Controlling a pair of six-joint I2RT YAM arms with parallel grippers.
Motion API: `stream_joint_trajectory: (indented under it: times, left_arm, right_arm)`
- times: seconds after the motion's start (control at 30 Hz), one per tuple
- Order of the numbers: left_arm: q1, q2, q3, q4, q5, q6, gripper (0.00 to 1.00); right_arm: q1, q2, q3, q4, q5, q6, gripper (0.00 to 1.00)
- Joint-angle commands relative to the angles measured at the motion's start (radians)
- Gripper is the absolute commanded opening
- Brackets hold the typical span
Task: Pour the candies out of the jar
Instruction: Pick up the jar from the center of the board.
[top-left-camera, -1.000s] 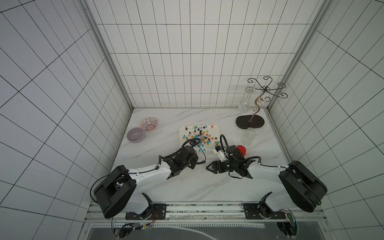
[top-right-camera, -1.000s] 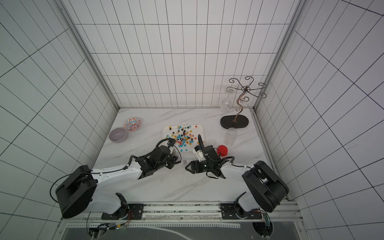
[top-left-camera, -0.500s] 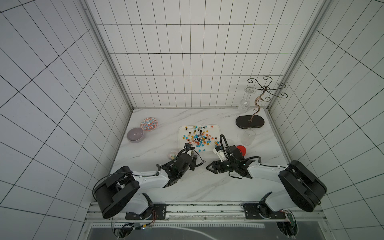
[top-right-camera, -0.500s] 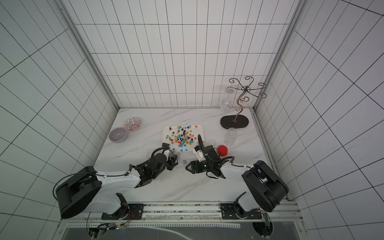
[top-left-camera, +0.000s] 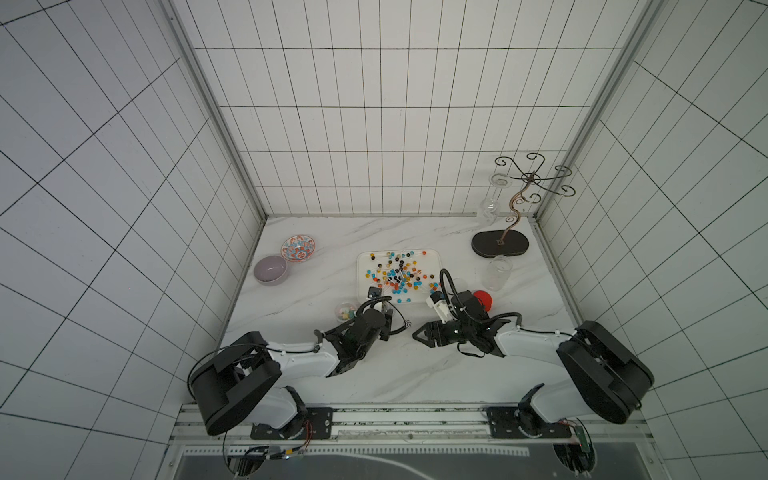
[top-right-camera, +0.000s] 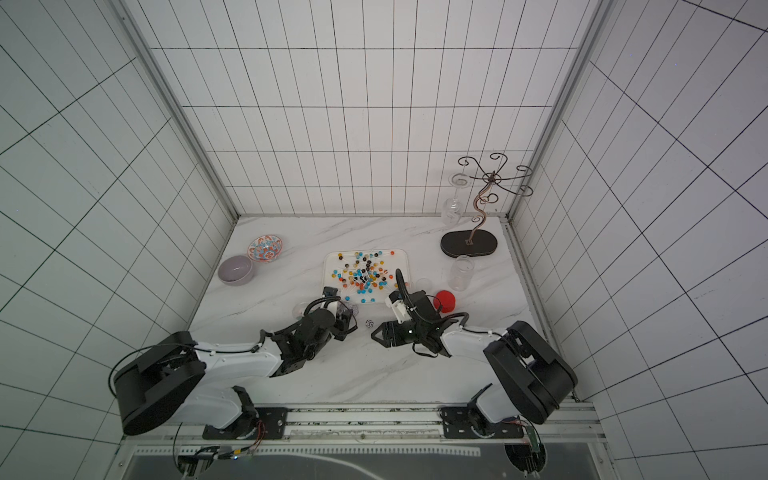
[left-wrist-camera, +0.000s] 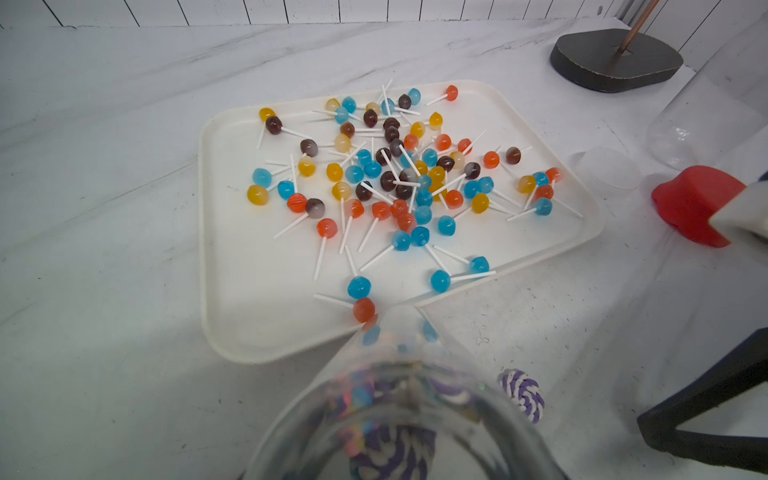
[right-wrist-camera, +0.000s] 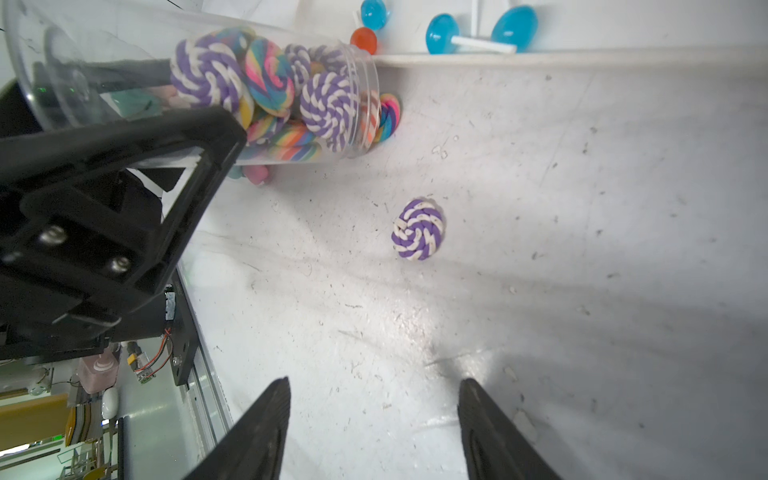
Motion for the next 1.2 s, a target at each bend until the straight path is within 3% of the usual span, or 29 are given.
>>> stream_joint_trajectory:
  times: [0.0, 0.23, 0.67, 1.17]
  left_arm:
    - [-0.003, -0.021, 0.058, -0.01, -0.07, 0.029, 0.38]
    - [0.007, 0.001, 0.136, 0.001, -0.089, 0.074, 0.38]
    - [0.107, 0.086, 0.26, -0.067, 0.013, 0.104, 0.39]
    - [0.171, 0.216, 0.655, -0.707, 0.243, 0.106, 0.44]
  right_arm:
    - [0.004, -0.003, 0.021, -0.027, 0.015, -0.024, 0.65]
    - [-0.006, -0.017, 0.017, -0.036, 0.018, -0.031, 0.65]
    - [-0.063, -0.057, 0.013, -0.062, 0.009, -0.055, 0.65]
    - [-0.184, -0.106, 0.087, -0.146, -0.048, -0.112, 0.66]
